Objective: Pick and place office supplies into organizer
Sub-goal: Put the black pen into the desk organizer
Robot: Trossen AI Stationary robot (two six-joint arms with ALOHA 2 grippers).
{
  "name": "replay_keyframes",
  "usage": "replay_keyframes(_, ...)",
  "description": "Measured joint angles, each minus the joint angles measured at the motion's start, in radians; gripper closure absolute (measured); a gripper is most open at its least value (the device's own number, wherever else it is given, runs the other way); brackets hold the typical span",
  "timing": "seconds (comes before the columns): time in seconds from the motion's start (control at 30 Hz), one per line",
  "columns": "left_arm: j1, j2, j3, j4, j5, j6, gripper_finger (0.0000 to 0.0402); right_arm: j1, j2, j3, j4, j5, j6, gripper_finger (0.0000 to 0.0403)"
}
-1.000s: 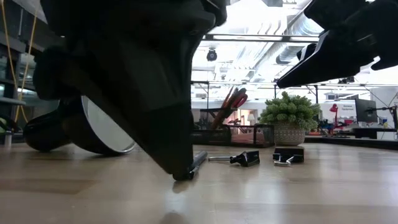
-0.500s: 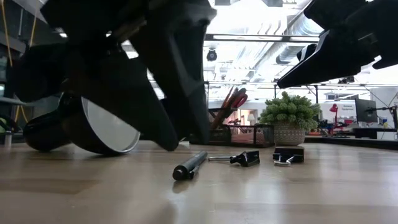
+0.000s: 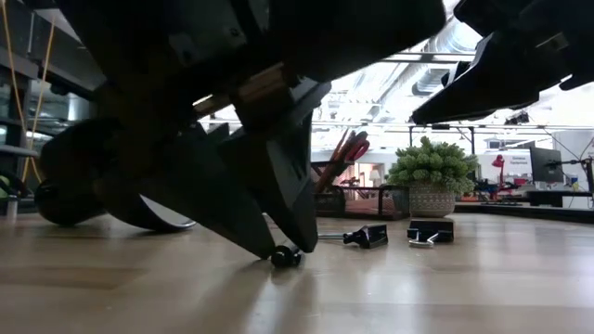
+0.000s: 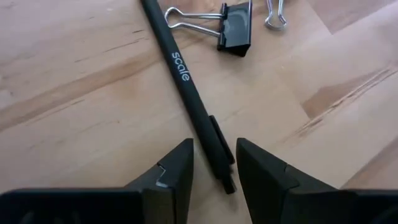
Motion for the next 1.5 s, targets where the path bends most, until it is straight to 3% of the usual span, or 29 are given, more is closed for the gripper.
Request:
replay_keyframes(0.43, 0.014, 0.0, 0.0, -0.023, 0.027, 0.019, 0.0298, 0.0, 0.0, 0.0, 0.002, 0.0, 0.0, 0.0281)
replay_keyframes(0.73, 0.013, -0.001, 0.0, -0.023, 0.026, 0.051, 0.0393, 0.0, 0.0, 0.0, 0.002, 0.0, 0.0, 0.0281)
replay_keyframes(0.9, 0.013, 0.0, 0.0, -0.023, 0.017, 0.053, 0.0377, 0.0, 0.0, 0.0, 0.002, 0.0, -0.001, 0.0281)
replay_keyframes(1.1, 0.01, 0.0, 0.0, -0.024, 0.0, 0.08, 0.0396, 0.0, 0.0, 0.0, 0.002, 0.001, -0.001, 0.0281)
replay_keyframes(1.5, -0.001, 0.0, -0.001, -0.033, -0.022, 0.094, 0.0398, 0.0, 0.0, -0.001, 0.002, 0.008, -0.009, 0.0281)
